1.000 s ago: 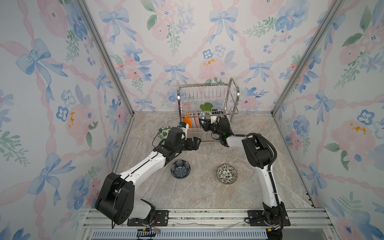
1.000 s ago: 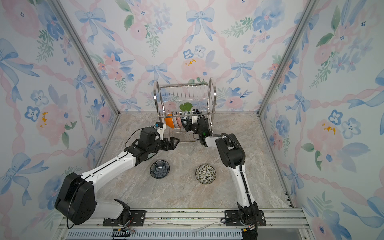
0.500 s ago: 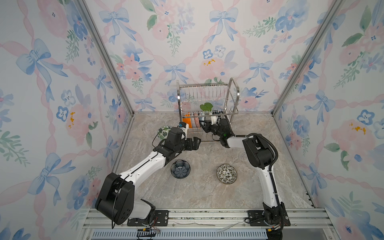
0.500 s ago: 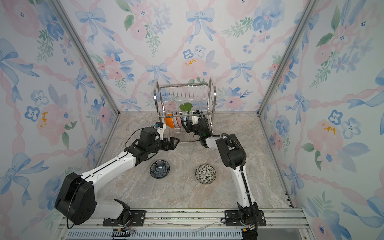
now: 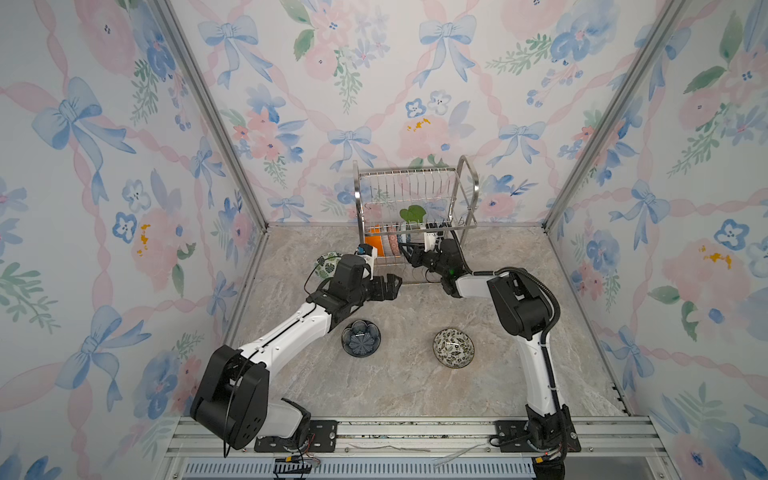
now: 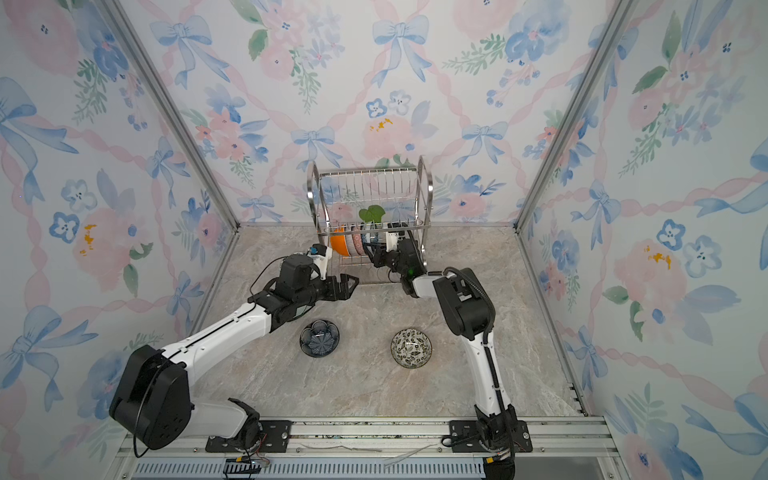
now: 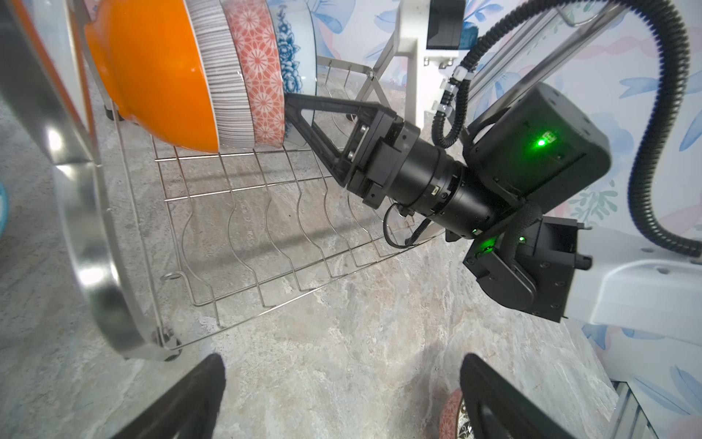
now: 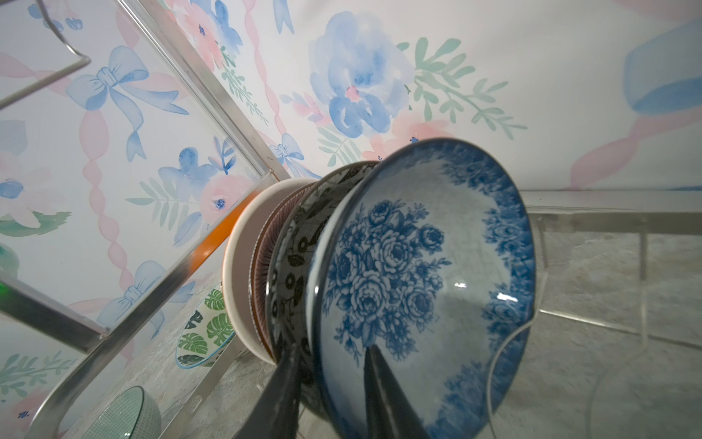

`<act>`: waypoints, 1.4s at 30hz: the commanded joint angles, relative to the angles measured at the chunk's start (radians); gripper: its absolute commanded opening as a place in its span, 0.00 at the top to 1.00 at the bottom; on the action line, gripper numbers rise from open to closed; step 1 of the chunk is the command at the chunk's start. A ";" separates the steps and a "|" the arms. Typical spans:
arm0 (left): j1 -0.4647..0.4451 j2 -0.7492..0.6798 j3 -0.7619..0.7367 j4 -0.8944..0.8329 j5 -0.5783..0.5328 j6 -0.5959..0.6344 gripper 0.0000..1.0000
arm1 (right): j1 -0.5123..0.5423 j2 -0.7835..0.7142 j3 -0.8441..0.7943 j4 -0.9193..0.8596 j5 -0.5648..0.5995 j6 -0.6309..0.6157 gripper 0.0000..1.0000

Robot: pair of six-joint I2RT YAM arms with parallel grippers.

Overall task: Load the bowls into the dish rack
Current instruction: 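Open right gripper and release the rose bowl in the rack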

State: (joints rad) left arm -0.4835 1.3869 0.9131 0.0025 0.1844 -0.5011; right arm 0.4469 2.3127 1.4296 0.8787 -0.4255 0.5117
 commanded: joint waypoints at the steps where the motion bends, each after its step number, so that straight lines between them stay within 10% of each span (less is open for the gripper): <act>1: 0.006 -0.020 0.009 0.006 0.010 -0.006 0.02 | 0.021 -0.060 -0.030 0.045 -0.013 -0.013 0.68; 42: 0.005 -0.091 -0.025 -0.016 -0.014 -0.033 0.02 | 0.039 -0.219 -0.226 0.054 0.197 -0.035 0.63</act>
State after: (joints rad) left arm -0.4835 1.3338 0.9104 -0.0074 0.1799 -0.5137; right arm 0.4683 2.1658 1.2411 0.8795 -0.2592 0.5034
